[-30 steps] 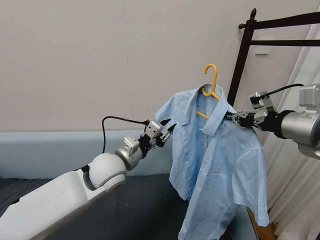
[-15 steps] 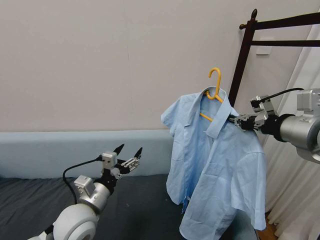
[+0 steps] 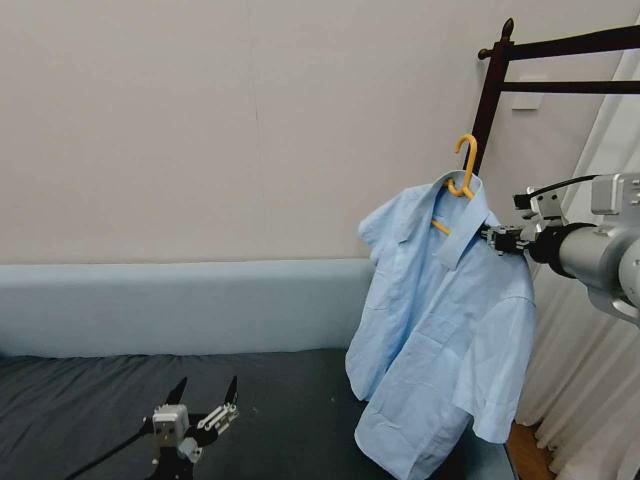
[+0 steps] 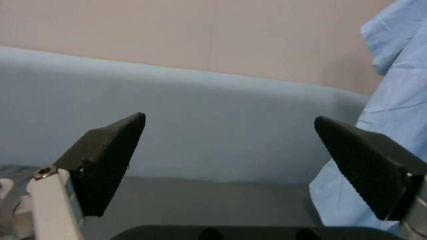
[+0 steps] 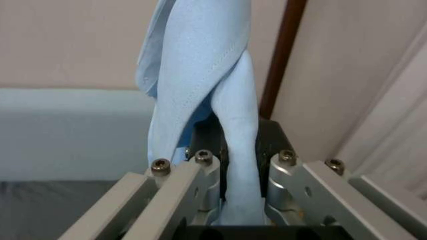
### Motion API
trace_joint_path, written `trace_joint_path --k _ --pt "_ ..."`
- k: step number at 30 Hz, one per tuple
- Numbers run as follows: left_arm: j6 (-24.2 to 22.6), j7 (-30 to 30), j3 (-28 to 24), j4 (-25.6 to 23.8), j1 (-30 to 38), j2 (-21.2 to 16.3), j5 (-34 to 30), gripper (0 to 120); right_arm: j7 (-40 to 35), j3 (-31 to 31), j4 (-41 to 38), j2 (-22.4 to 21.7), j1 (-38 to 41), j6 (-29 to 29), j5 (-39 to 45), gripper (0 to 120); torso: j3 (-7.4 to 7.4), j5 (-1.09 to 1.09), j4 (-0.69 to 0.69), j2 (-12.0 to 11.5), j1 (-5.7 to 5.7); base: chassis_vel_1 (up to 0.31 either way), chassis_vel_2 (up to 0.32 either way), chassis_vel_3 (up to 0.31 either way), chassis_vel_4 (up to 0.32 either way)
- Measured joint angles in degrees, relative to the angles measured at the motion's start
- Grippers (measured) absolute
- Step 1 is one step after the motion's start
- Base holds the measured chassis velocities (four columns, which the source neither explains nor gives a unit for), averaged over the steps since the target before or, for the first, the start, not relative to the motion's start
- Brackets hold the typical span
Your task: Pick up the clothes from the sofa and hang them on the clothes hanger.
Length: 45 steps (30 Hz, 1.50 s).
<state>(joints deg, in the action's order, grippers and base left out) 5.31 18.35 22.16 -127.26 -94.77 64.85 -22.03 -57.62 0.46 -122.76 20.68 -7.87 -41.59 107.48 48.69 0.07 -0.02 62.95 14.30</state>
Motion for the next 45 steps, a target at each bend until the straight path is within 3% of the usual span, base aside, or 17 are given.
trace_joint_path --k 4,10,11,13,14,17,23,28,37,39,45 --pt "0.1 -0.1 -0.1 -0.3 -0.6 1.1 0.7 100 -2.9 -2.8 4.0 3.1 2.3 -0.3 -3.4 7 0.0 0.0 -0.01 0.0 0.0 0.0 0.0 0.0 0.0" --pt "-0.1 -0.1 0.3 -0.5 -1.6 2.2 0.6 100 -0.4 -6.5 15.4 11.4 1.9 -0.3 -21.3 7 0.01 -0.01 0.0 0.0 0.01 0.0 0.0 0.0 0.0" --pt "-0.1 -0.1 0.3 -0.5 -1.6 2.2 0.6 100 -0.4 -6.5 15.4 11.4 1.9 -0.3 -21.3 7 0.01 -0.01 0.0 0.0 0.01 0.0 0.0 0.0 0.0" --pt "-0.1 -0.1 0.5 -0.6 -1.9 2.4 0.6 100 1.5 -7.6 22.5 15.1 1.9 -0.3 -29.4 7 0.02 0.01 0.01 0.0 0.02 0.0 0.0 0.0 0.0" --pt "-0.1 -0.1 0.5 -0.6 -1.9 2.4 0.6 100 1.5 -7.6 22.5 15.1 1.9 -0.3 -29.4 7 0.02 0.01 0.01 0.0 0.02 0.0 0.0 0.0 0.0" --pt "0.0 0.0 0.6 -0.7 -2.4 3.1 0.6 100 3.9 -10.6 31.7 19.1 5.4 -0.3 -40.3 7 0.02 0.0 0.0 0.0 0.02 0.0 0.0 0.0 0.0" --pt "0.5 0.0 -0.2 0.0 -2.6 3.5 0.9 100 9.0 -16.0 45.8 25.1 15.3 0.5 -50.7 7 0.02 -0.03 0.0 0.0 0.02 0.0 0.0 0.0 0.0" --pt "0.6 0.0 -0.9 0.2 -2.5 3.6 1.6 100 14.5 -20.4 55.5 30.2 22.9 2.9 -57.0 7 0.02 -0.03 0.02 0.0 0.03 0.0 0.0 0.0 0.0" --pt "0.8 0.1 -0.9 0.2 -2.9 3.7 1.8 100 20.6 -24.6 70.2 36.1 31.5 5.9 -60.4 7 0.01 -0.02 0.01 0.0 0.02 0.0 0.0 0.0 0.0" --pt "1.5 0.1 -0.4 -0.2 -3.7 4.1 1.9 100 24.0 -25.3 77.0 38.2 35.1 8.0 -63.1 7 0.01 0.0 0.01 0.0 0.02 0.0 0.0 0.0 0.0" --pt "1.8 0.1 0.1 -0.7 -4.1 4.1 1.9 100 25.2 -26.7 81.8 40.0 38.3 7.6 -60.0 7 0.0 -0.01 0.0 0.0 0.01 0.0 0.0 0.0 0.0"
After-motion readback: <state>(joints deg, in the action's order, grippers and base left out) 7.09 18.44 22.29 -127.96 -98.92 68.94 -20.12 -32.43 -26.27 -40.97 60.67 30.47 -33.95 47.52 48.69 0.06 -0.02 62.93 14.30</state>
